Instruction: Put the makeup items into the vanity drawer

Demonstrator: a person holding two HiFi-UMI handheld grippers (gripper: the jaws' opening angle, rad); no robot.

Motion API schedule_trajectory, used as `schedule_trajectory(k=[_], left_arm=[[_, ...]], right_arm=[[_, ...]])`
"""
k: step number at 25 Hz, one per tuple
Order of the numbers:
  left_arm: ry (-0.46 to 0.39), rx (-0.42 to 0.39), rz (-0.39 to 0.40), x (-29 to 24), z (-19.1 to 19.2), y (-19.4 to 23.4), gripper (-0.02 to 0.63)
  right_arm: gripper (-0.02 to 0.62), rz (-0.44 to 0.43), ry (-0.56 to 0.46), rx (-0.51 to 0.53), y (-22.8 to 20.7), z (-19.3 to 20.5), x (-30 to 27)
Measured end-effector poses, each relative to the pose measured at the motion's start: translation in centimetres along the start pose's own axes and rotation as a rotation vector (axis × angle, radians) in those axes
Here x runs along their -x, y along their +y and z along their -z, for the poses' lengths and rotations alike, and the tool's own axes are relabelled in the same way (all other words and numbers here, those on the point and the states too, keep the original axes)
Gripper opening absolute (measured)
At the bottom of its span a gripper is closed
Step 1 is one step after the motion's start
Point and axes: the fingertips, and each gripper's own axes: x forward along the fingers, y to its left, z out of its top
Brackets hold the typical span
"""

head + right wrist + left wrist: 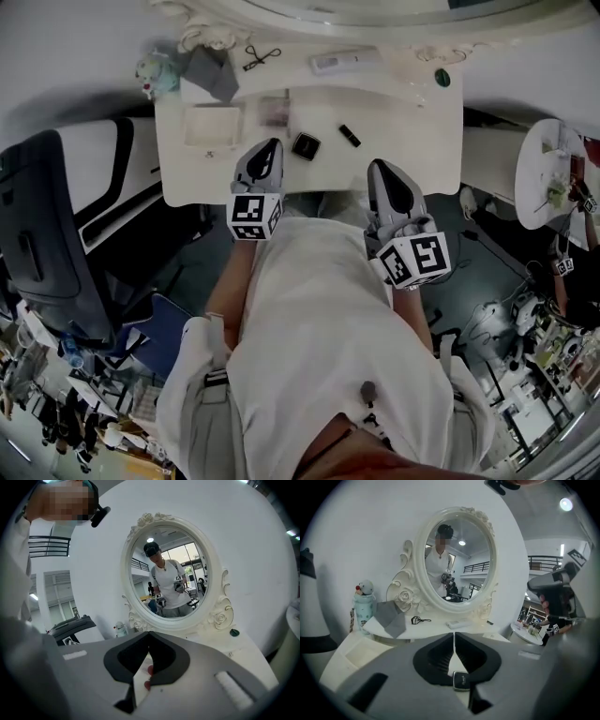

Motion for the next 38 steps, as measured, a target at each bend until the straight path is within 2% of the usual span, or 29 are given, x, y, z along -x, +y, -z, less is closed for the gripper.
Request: schedule_trajectory(k=[6,13,20,26,34,38], left_arm=[[0.038,0.022,-0.057,-2.2,1.9,-0.4,0.038],[0.055,0.053,-0.221,-2.6,3.4,0.4,0.052],[0.147,0.071,-0.285,-3.3,7.7,0.9,0.067],[0.22,0.106,-0.281,-5.3,11.2,1.7,0.087],[0.359,0.122,-0.269,-9.8,15.6,3.5,0.089],[0.395,0.134,-0.3,-10.2,16.1,3.4,0.094]], right_arm=[[0.008,-0.067,0.017,0.001,-1.9,-0.4,-1.1],[0.009,-0.272,0.068,0.054,-2.1,-0.9,-3.5],[0.008,-0.396,0.149,0.096,-1.7,-0.2,-5.0],[0.009,-0.334,0.174,0.143,-3.9,0.1,-4.8],[0.009,-0.18,0.198,0.133,-8.0,0.5,-4.0],[0.009,-0.148,0.2,0.134,-8.4,0.7,-3.5]])
